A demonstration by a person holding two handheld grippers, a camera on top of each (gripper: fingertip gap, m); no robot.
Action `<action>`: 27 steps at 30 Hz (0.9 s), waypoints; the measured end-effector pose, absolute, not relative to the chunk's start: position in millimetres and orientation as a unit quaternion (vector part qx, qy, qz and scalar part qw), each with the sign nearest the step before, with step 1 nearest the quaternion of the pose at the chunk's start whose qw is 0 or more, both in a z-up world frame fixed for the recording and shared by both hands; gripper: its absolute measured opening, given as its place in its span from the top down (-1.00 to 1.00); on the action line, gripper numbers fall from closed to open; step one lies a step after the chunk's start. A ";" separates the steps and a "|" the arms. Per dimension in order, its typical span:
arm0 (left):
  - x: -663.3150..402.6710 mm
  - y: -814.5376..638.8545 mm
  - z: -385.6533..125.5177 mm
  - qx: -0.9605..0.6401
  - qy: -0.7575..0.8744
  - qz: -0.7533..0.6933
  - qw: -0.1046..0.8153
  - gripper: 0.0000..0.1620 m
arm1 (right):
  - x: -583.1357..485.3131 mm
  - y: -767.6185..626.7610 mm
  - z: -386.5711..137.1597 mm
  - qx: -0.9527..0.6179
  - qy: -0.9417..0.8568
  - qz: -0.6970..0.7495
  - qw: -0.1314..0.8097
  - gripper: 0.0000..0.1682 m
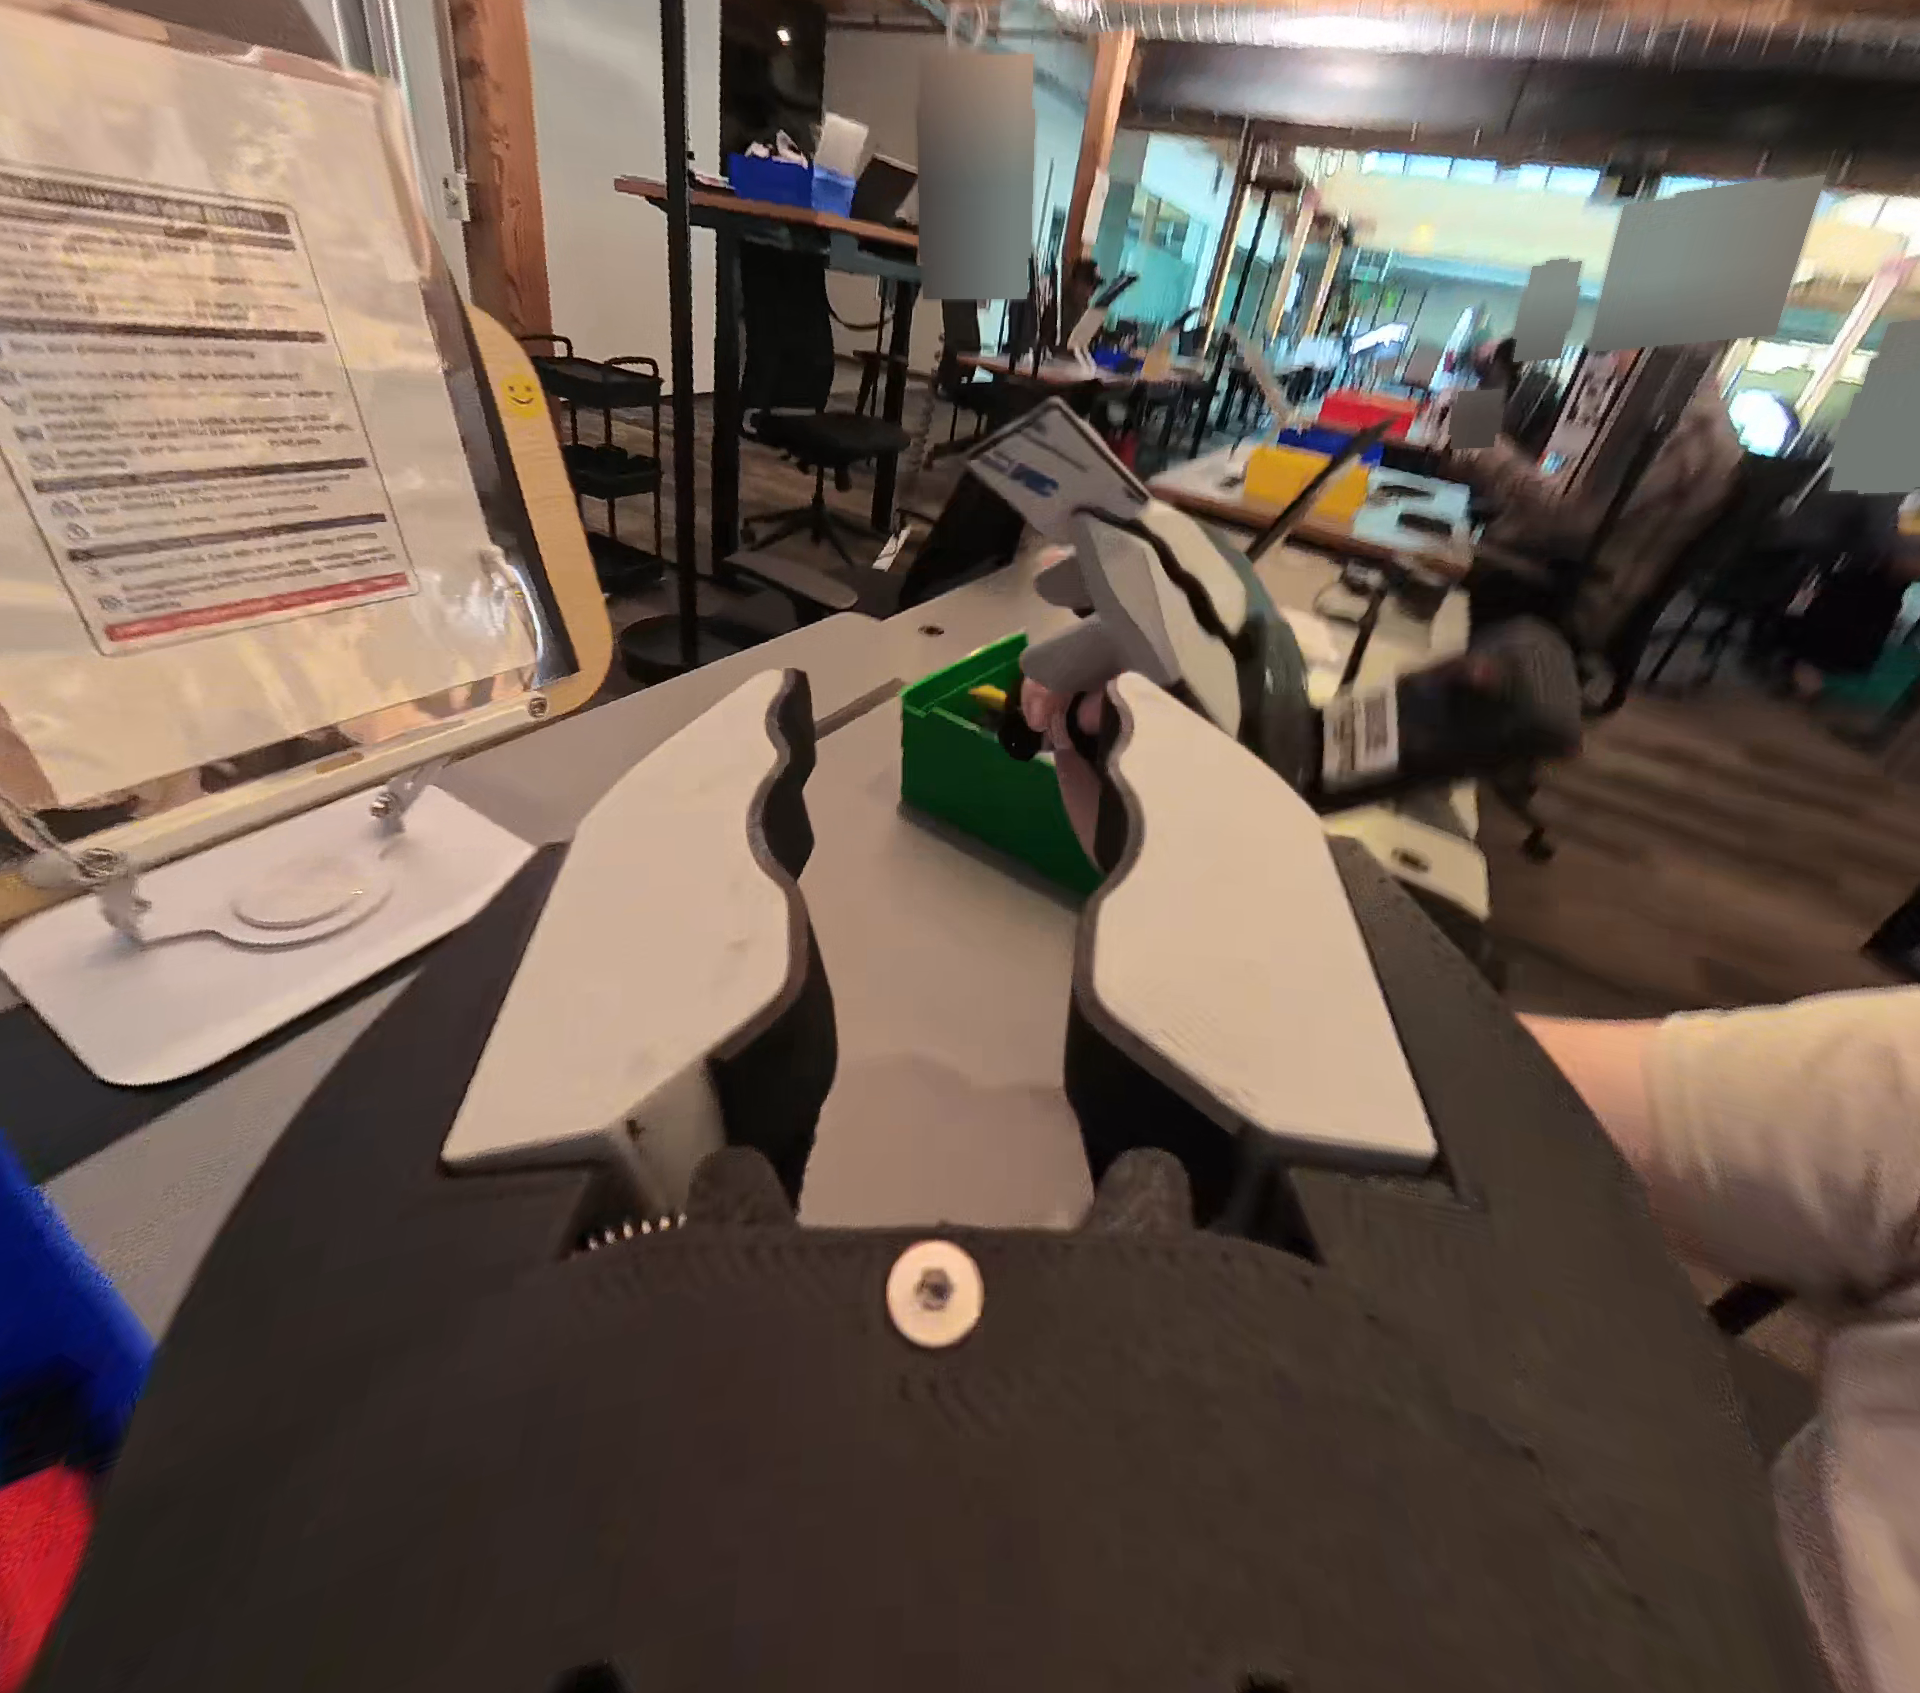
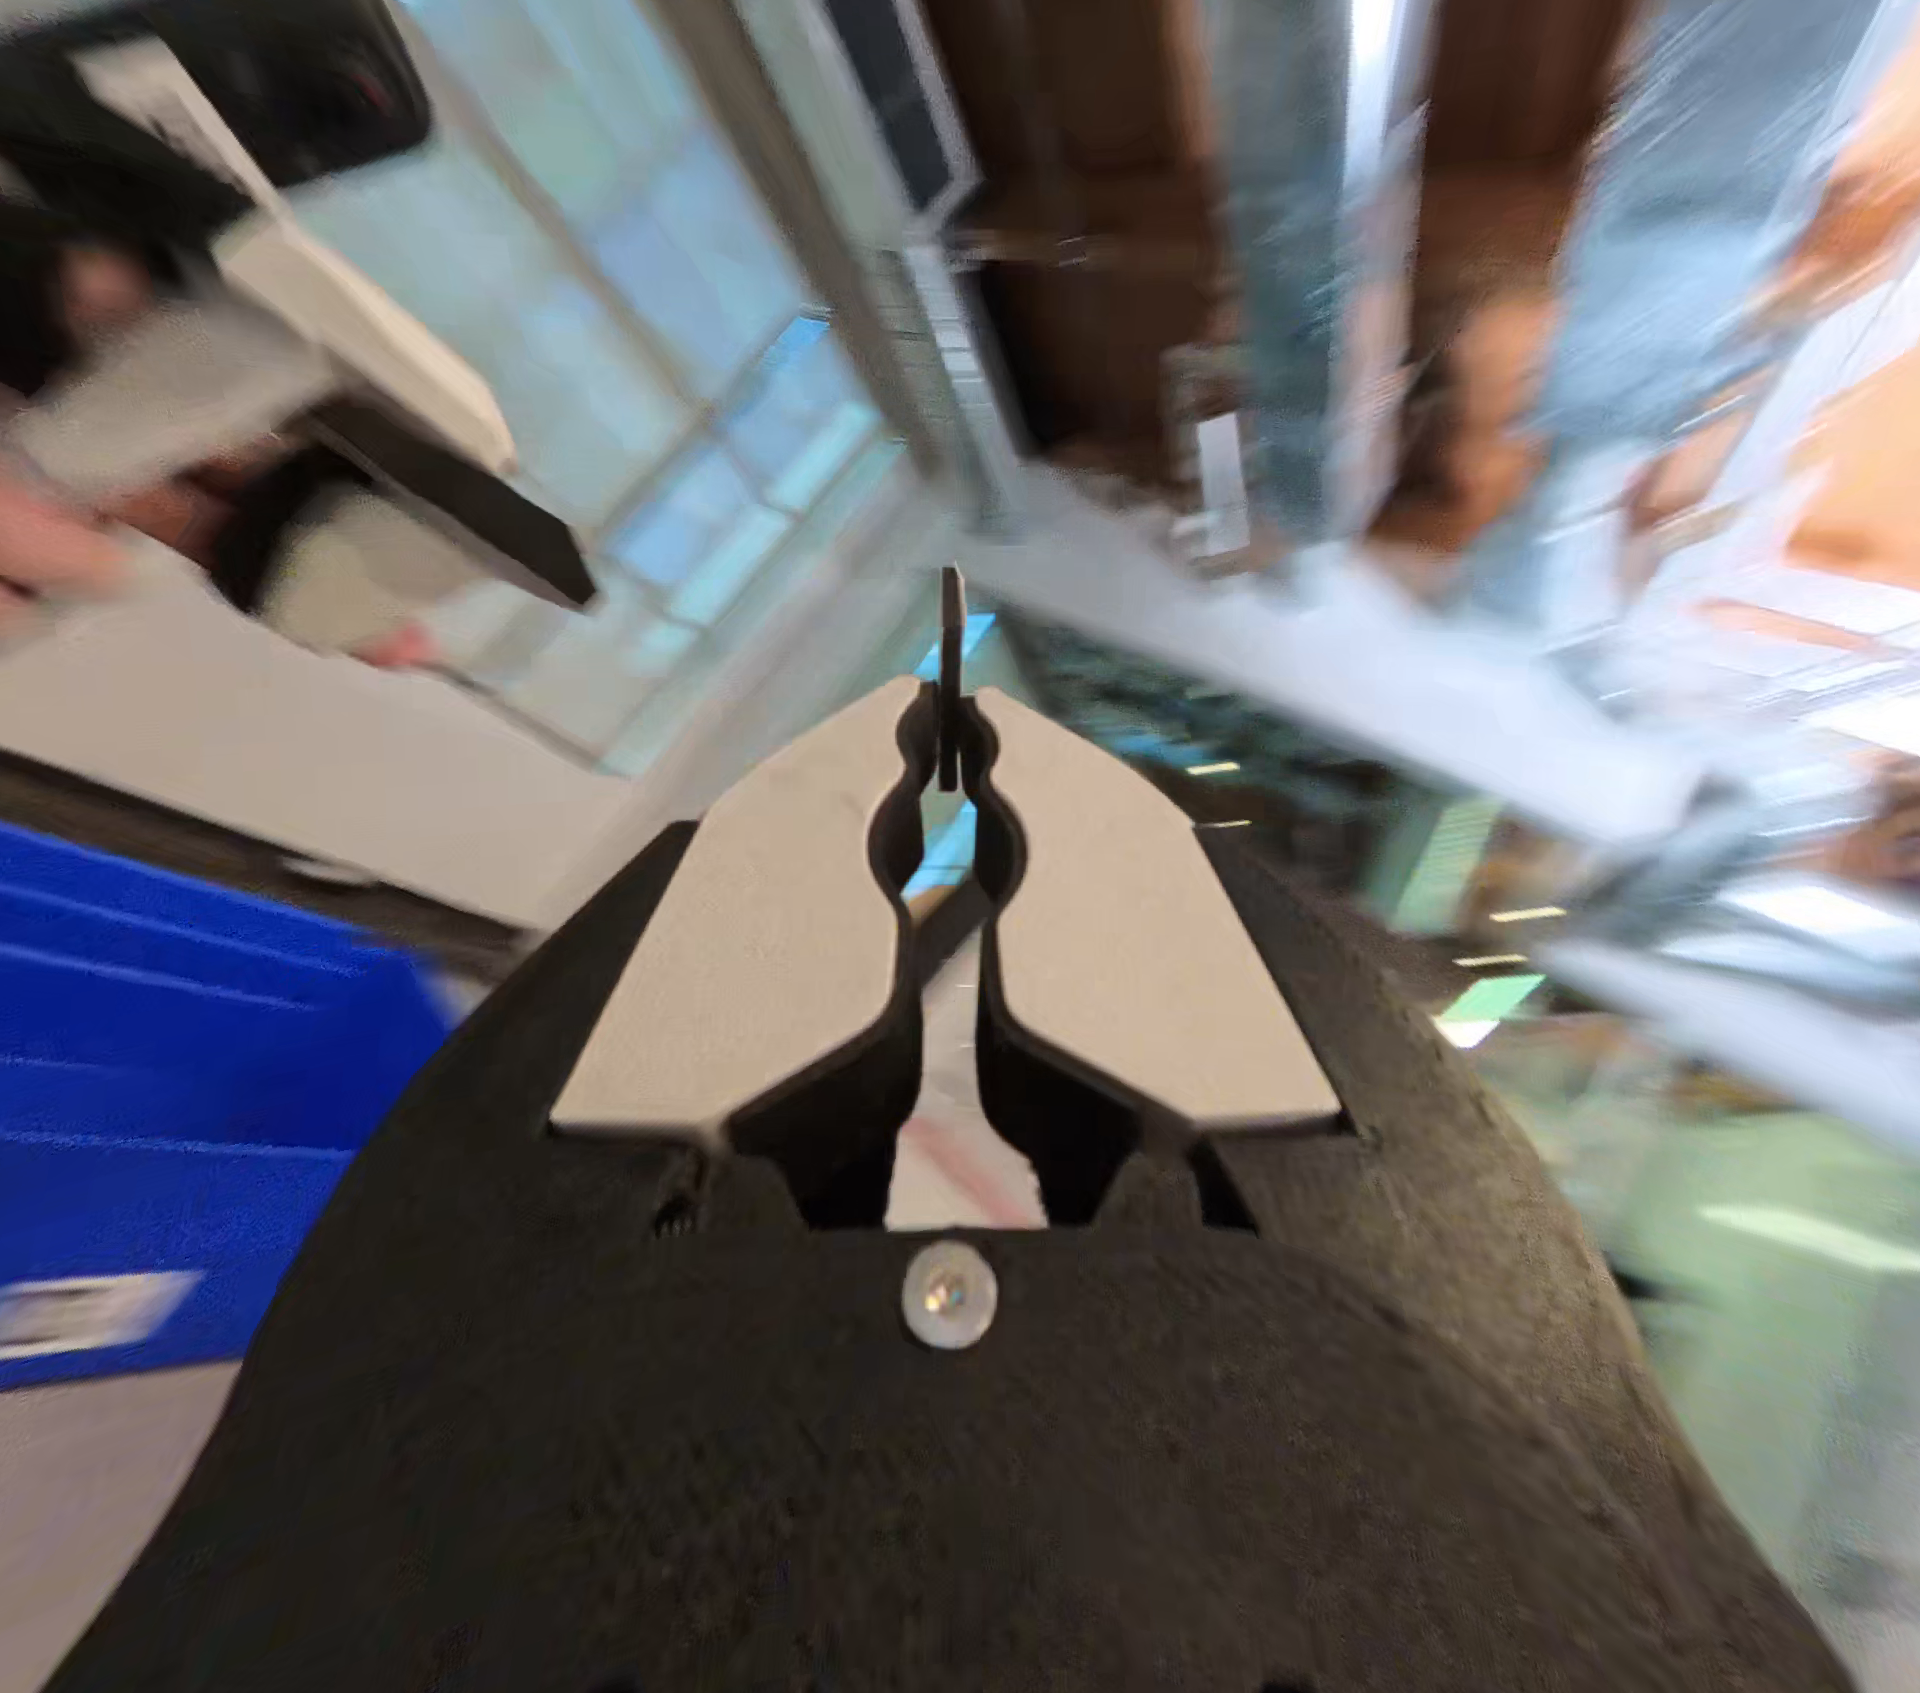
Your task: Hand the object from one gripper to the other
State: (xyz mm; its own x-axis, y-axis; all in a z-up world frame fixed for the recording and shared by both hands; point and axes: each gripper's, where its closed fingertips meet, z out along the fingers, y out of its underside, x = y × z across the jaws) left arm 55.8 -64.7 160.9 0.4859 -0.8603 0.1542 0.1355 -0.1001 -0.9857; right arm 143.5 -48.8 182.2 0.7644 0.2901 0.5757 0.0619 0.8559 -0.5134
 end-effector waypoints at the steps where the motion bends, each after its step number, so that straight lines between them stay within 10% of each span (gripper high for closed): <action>1: 56.5 -63.0 164.6 -0.613 0.275 -0.432 0.601 0.37 | 148.9 -52.2 184.9 -0.234 -0.321 -0.023 0.917 0.95; 13: 105.1 -60.1 156.3 -0.624 0.252 -0.466 0.574 0.40 | 111.6 -69.7 160.7 -0.078 -0.345 -0.331 0.875 0.94; 17: 109.4 -62.5 153.2 -0.612 0.286 -0.462 0.575 0.91 | 103.0 -71.4 152.0 -0.058 -0.368 -0.334 0.866 0.93; 23: 88.1 -68.7 178.0 -0.544 0.305 -0.436 0.649 0.96 | 104.5 -59.7 154.8 -0.143 -0.379 -0.154 0.901 0.66; 27: 89.7 -87.0 182.6 -0.491 0.366 -0.420 0.670 0.96 | 89.5 -77.2 149.8 -0.237 -0.458 0.245 0.821 0.74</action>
